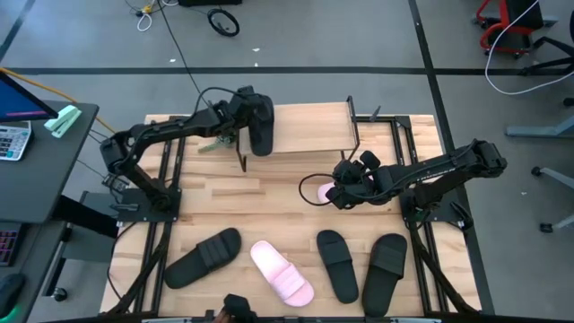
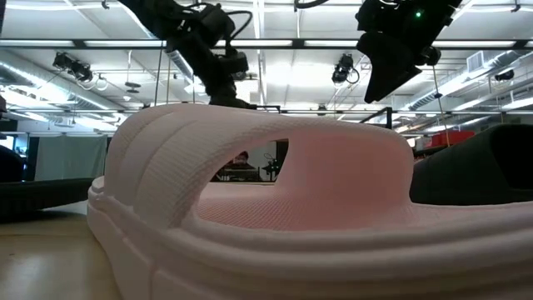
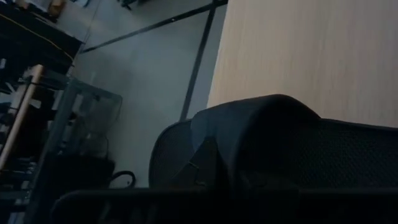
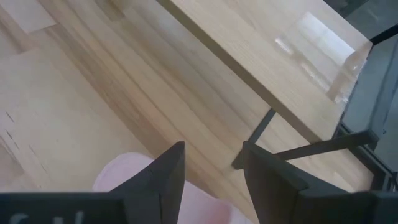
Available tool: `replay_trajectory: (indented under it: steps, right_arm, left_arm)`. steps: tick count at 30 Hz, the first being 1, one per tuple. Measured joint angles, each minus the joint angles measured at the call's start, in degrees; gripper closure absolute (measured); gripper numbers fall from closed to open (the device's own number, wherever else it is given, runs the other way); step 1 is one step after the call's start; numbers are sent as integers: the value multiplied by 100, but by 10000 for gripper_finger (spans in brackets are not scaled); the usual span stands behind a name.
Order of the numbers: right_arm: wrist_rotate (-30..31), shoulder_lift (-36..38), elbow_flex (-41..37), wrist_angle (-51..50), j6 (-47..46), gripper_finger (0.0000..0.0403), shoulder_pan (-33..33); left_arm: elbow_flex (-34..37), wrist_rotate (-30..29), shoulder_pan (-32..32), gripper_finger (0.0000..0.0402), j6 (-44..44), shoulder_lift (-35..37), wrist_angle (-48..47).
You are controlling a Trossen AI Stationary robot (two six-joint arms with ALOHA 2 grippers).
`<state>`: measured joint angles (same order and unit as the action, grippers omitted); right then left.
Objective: Pick and place slides into the shelf
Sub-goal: Put the black slide on the shelf
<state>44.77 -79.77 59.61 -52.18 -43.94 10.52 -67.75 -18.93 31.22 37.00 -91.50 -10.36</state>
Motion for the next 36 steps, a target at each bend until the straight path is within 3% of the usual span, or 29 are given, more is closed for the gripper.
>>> replay_trajectory:
  steps: [8,30,36]
  right_arm:
    - [-1,0,0,15,-2,238,0]
    - [-2,0,0,17,-243,238,0]
    - [-2,0,0,15,-243,238,0]
  left_arm:
    - [-1,-245,19,388,164,-99,299]
    - [-6,-468,144,383,435,-63,2]
    - [-4,-822,70,389,542,-63,1]
